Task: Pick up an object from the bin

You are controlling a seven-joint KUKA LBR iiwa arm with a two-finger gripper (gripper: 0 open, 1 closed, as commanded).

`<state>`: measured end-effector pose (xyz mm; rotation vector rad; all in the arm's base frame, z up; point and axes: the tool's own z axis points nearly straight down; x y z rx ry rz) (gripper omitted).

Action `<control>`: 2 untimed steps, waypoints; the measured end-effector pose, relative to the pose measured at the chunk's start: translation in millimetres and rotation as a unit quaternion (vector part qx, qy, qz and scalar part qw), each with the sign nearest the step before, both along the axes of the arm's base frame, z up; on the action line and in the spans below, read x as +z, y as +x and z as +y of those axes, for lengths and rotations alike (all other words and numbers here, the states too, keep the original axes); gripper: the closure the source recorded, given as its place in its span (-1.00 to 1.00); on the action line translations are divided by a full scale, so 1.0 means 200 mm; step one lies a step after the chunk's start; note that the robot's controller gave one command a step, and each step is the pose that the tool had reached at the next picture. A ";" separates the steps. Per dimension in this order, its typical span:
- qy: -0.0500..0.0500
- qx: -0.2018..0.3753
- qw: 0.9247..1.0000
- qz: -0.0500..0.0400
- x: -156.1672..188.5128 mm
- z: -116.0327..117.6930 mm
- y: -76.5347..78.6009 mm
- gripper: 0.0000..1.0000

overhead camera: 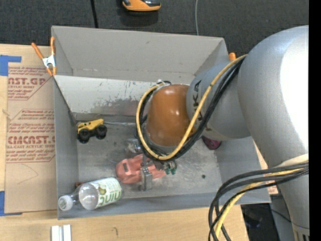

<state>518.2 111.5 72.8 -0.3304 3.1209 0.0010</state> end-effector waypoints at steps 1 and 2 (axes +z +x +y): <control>0.003 -0.193 0.981 -0.001 -0.02 0.00 -0.02 1.00; 0.002 -0.200 0.980 -0.001 -0.01 -0.01 -0.04 1.00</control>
Offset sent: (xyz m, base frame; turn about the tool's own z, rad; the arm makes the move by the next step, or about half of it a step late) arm 0.0000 0.0000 0.0000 0.0000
